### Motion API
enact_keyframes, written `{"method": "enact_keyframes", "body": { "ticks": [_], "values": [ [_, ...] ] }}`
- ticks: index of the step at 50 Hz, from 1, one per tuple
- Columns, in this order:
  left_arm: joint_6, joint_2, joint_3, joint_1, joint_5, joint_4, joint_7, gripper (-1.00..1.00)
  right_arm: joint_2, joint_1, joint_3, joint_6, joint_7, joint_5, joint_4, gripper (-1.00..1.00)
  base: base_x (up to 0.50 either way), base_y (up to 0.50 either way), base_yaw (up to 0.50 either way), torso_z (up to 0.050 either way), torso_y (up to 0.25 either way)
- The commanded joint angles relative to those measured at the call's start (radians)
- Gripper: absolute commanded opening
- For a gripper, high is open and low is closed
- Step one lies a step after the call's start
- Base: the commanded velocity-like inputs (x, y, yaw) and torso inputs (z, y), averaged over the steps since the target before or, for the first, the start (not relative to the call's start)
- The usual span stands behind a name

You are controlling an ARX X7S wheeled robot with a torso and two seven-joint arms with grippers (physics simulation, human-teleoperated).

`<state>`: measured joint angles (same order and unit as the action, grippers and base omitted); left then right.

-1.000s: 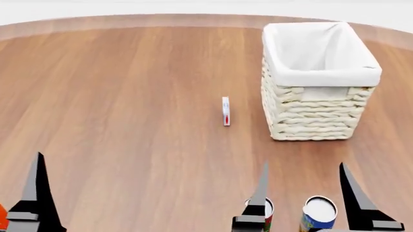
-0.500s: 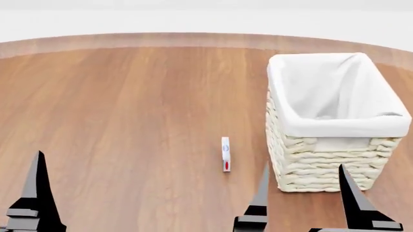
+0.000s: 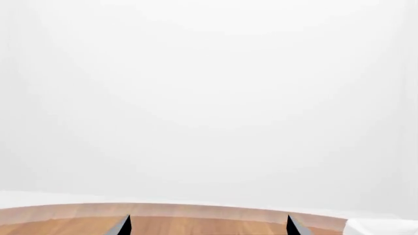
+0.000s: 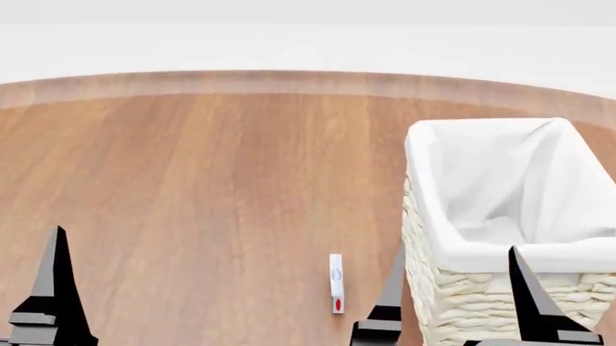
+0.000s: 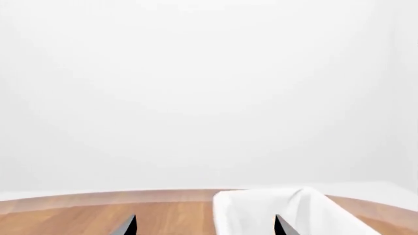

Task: Pick up the tomato sauce, and put it in the basket.

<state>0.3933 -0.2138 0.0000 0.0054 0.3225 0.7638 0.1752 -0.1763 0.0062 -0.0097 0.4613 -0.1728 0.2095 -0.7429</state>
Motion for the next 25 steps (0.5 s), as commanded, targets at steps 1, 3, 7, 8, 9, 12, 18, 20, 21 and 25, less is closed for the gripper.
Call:
{"method": "enact_keyframes", "body": {
  "ticks": [1,3,7,8,9,12,18,20,21,25],
  "values": [
    [-0.006,-0.014,0.010,0.001,0.009,0.000,0.015,1.00,-0.003,-0.006,-0.004,-0.010,-0.012,0.005,0.006,1.00,0.00,0.00,0.00,0.000,0.000],
    [-0.016,-0.016,0.011,0.006,0.009,-0.006,0.014,1.00,-0.007,-0.011,-0.011,-0.018,-0.013,-0.002,0.007,1.00,0.00,0.00,0.00,0.000,0.000],
    [-0.019,-0.020,0.009,0.006,0.020,-0.010,0.015,1.00,-0.011,-0.027,-0.010,-0.017,-0.018,0.000,-0.010,1.00,0.00,0.00,0.00,0.000,0.000],
    [-0.021,-0.021,0.011,0.005,0.016,-0.013,0.017,1.00,-0.013,-0.037,-0.007,-0.009,-0.021,0.005,-0.029,1.00,0.00,0.00,0.00,0.000,0.000],
    [-0.021,-0.022,0.012,0.004,0.018,-0.015,0.017,1.00,-0.013,-0.044,-0.003,-0.002,-0.026,0.008,-0.040,1.00,0.00,0.00,0.00,0.000,0.000],
    [-0.037,-0.025,0.017,0.013,0.012,-0.024,0.016,1.00,-0.021,-0.100,-0.006,-0.004,-0.033,0.001,-0.087,1.00,0.00,0.00,0.00,0.000,0.000],
    [-0.058,-0.029,0.017,0.013,0.013,-0.059,0.012,1.00,-0.041,-0.288,-0.001,-0.095,-0.031,-0.022,-0.188,1.00,0.00,0.00,0.00,0.000,0.000],
    [-0.058,-0.031,0.019,0.016,0.016,-0.056,0.014,1.00,-0.045,-0.332,0.006,-0.120,-0.029,-0.019,-0.204,1.00,0.00,0.00,0.00,0.000,0.000],
    [-0.060,-0.031,0.021,0.017,0.017,-0.058,0.013,1.00,-0.048,-0.373,0.010,-0.146,-0.028,-0.026,-0.216,1.00,0.00,0.00,0.00,0.000,0.000],
    [-0.078,-0.032,0.024,0.021,0.018,-0.073,0.011,1.00,-0.047,-0.491,0.032,-0.261,-0.023,-0.038,-0.221,1.00,0.00,0.00,0.00,0.000,0.000]
  ]
}}
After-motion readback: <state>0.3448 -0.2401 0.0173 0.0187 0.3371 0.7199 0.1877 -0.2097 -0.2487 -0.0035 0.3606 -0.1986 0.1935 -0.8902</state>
